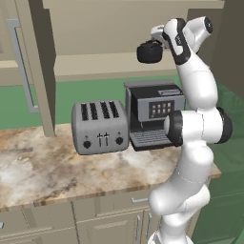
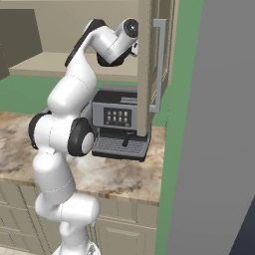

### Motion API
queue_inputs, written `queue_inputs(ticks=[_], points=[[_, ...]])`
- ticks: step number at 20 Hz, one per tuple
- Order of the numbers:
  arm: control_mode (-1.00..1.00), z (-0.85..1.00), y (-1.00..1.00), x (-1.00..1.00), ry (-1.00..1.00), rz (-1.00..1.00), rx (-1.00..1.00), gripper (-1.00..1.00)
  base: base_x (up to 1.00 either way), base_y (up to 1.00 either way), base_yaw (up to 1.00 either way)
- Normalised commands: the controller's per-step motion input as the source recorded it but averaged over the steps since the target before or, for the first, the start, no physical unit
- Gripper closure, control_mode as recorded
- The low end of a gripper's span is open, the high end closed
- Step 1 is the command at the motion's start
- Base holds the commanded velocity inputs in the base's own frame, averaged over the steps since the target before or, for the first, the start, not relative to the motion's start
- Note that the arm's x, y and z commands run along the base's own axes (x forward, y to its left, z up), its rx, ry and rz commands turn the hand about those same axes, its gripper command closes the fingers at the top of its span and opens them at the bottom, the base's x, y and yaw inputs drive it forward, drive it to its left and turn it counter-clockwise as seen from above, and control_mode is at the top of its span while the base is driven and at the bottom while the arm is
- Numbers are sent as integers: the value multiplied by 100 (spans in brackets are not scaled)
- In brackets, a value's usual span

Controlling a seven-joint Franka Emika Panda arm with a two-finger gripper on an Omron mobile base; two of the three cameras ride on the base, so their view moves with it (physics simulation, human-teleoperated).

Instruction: Open the cabinet, pick the kettle from the cabinet, and place it in the sink.

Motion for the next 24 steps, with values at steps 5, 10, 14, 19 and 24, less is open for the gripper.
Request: queue_inputs(ticks=[5, 10, 14, 19, 24], points=[[-100, -15, 0, 0, 0, 1, -2, 100, 0, 0, 0], [-100, -19, 0, -5, 0, 2, 0, 100, 0, 0, 0], [-100, -22, 3, -8, 0, 0, 0, 100, 0, 0, 0], [-100, -16, 4, -19, 0, 0, 0, 100, 0, 0, 0], [-100, -5, 3, -44, 0, 0, 0, 100, 0, 0, 0]])
